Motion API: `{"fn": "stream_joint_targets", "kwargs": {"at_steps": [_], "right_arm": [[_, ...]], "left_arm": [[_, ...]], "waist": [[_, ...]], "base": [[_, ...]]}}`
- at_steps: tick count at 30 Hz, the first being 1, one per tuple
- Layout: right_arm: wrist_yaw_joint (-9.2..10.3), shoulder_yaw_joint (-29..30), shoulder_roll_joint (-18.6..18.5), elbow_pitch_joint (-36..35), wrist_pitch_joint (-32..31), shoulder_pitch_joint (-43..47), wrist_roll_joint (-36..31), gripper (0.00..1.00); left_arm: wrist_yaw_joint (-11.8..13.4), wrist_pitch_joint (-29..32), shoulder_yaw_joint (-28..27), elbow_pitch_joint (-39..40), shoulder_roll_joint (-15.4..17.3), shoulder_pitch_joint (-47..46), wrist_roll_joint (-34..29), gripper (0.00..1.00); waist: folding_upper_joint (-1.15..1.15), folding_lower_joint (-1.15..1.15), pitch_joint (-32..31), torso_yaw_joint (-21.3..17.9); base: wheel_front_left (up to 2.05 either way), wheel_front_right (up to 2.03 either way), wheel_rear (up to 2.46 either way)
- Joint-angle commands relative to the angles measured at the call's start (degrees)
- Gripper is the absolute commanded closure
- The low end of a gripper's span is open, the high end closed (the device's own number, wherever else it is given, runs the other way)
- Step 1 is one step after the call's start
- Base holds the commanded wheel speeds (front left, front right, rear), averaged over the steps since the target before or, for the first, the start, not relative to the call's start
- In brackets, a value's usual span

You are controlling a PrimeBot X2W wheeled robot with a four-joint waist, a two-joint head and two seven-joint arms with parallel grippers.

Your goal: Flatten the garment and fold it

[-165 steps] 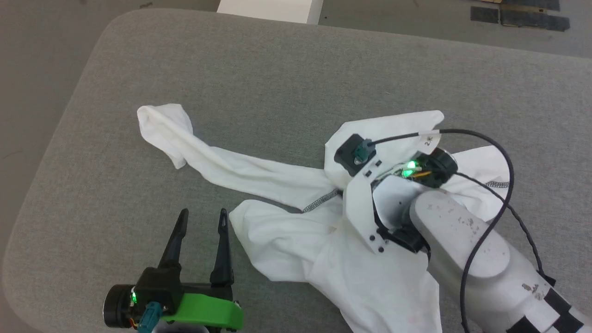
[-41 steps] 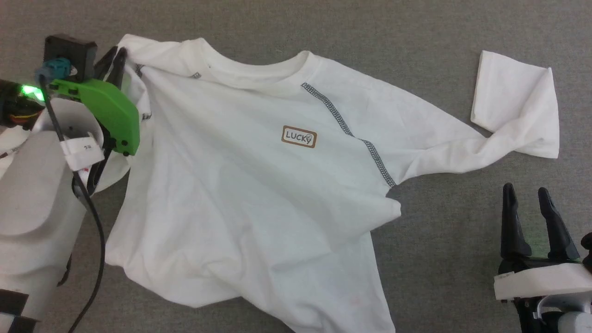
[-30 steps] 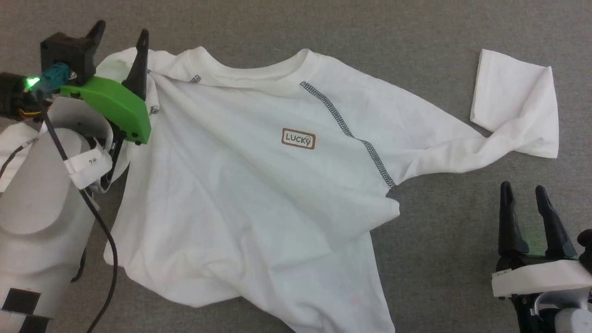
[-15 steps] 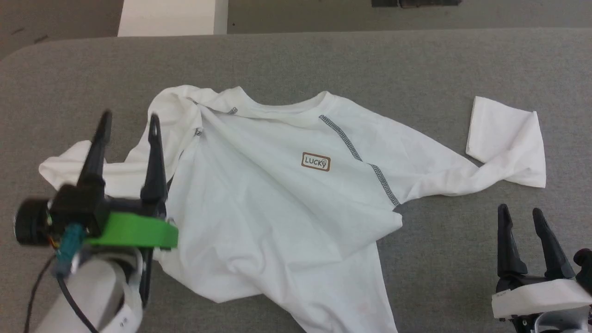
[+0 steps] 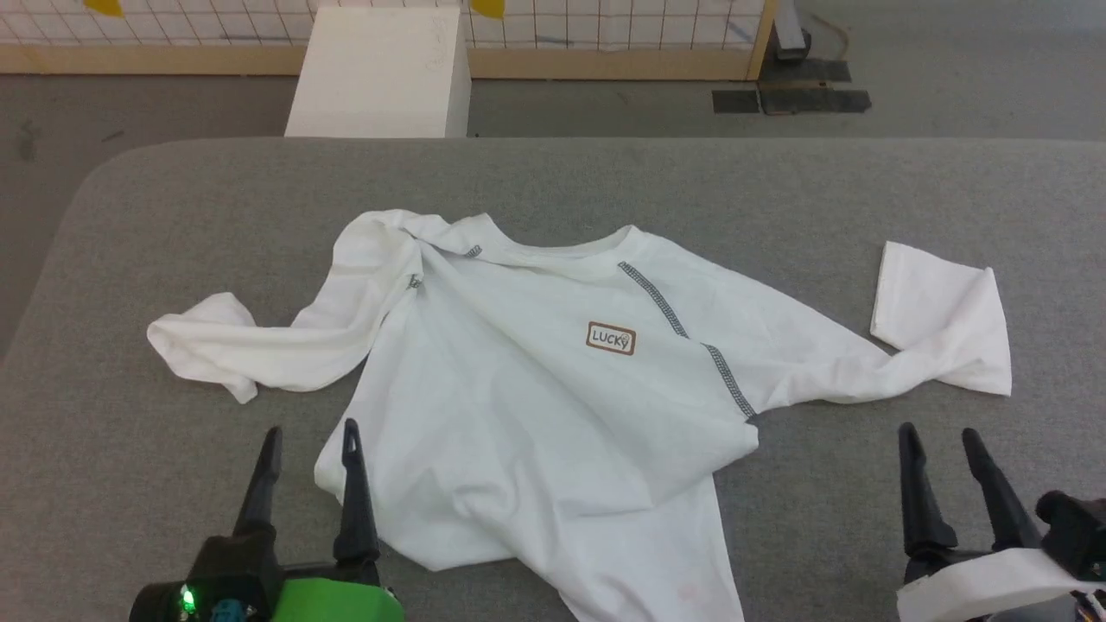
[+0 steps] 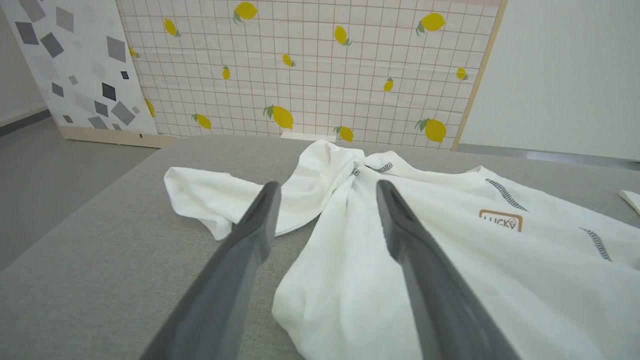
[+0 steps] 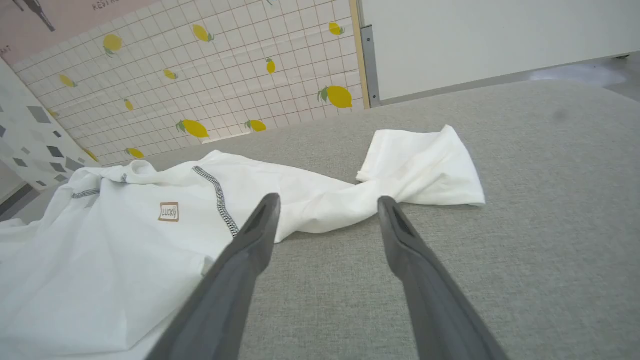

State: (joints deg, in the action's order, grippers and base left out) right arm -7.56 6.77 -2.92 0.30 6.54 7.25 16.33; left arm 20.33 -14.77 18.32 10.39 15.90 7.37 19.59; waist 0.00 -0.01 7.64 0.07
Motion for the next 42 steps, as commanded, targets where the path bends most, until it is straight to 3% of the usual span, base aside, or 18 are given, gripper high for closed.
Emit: {"fn": "stream_joint_targets", "kwargs": {"at_steps": [1,4,11,15,22,29,30,31,32,42], "right_arm": [[0.08,-1.12,0.04,-1.10,-1.00,0.14,-1.22,0.00],[0.08,-4.19,0.04,-2.90,-5.37,-0.31,-3.43,0.00],[0.08,-14.01,0.04,-5.87,-26.61,-0.85,-8.59,0.00],[0.08,-16.56,0.03,-6.53,-34.55,-0.80,-11.37,0.00],[0.08,-19.82,-1.10,-0.24,-41.06,-1.44,-16.48,0.00],[0.08,-18.92,-0.73,7.10,-40.31,-4.09,-18.59,0.00],[0.08,-19.18,-0.66,8.10,-39.93,-4.55,-18.31,0.45],[0.08,-19.33,-0.60,8.69,-39.43,-4.96,-17.92,0.64],[0.08,-19.44,-0.53,9.28,-38.69,-5.51,-17.51,0.98],[0.08,-16.82,-0.81,6.80,-34.08,-9.57,-13.64,1.00]], "left_arm": [[-0.77,-0.22,-1.21,0.13,0.08,0.51,-1.34,0.00],[-1.74,-0.22,-2.65,0.48,0.25,0.63,-3.11,0.00],[-3.79,-0.22,-4.61,0.98,-1.22,1.14,-4.73,0.00],[-5.08,-0.22,-4.79,0.42,-2.81,1.29,-5.30,0.00],[-7.86,-0.22,-5.03,-1.59,-4.89,0.91,-6.63,0.00],[-9.43,-0.22,-5.75,-2.87,-6.04,1.38,-7.35,0.00],[-9.65,-0.22,-5.88,-2.99,-6.19,1.42,-7.42,0.00],[-9.81,-0.22,-6.01,-3.07,-6.31,1.44,-7.45,0.00],[-10.00,-0.22,-6.19,-3.17,-6.43,1.47,-7.50,0.00],[-11.18,-0.23,-7.87,-2.95,-7.21,1.55,-8.02,0.00]], "waist": [[0.00,0.01,-1.71,1.11],[0.00,0.01,-2.37,1.34],[0.00,0.01,-2.73,2.53],[0.00,0.01,-2.76,3.95],[0.00,0.01,-3.07,7.01],[0.00,0.01,-3.75,8.24],[0.00,0.01,-3.80,8.32],[0.00,0.01,-3.82,8.34],[0.00,0.01,-3.84,8.31],[0.00,0.01,-3.41,4.64]], "base": [[0.00,0.00,0.00],[0.00,0.00,0.00],[0.00,0.00,0.00],[0.00,0.00,0.00],[0.00,0.00,0.00],[0.00,0.00,0.00],[0.00,0.00,0.00],[0.00,0.00,0.00],[0.00,0.00,0.00],[0.00,0.00,0.00]]}}
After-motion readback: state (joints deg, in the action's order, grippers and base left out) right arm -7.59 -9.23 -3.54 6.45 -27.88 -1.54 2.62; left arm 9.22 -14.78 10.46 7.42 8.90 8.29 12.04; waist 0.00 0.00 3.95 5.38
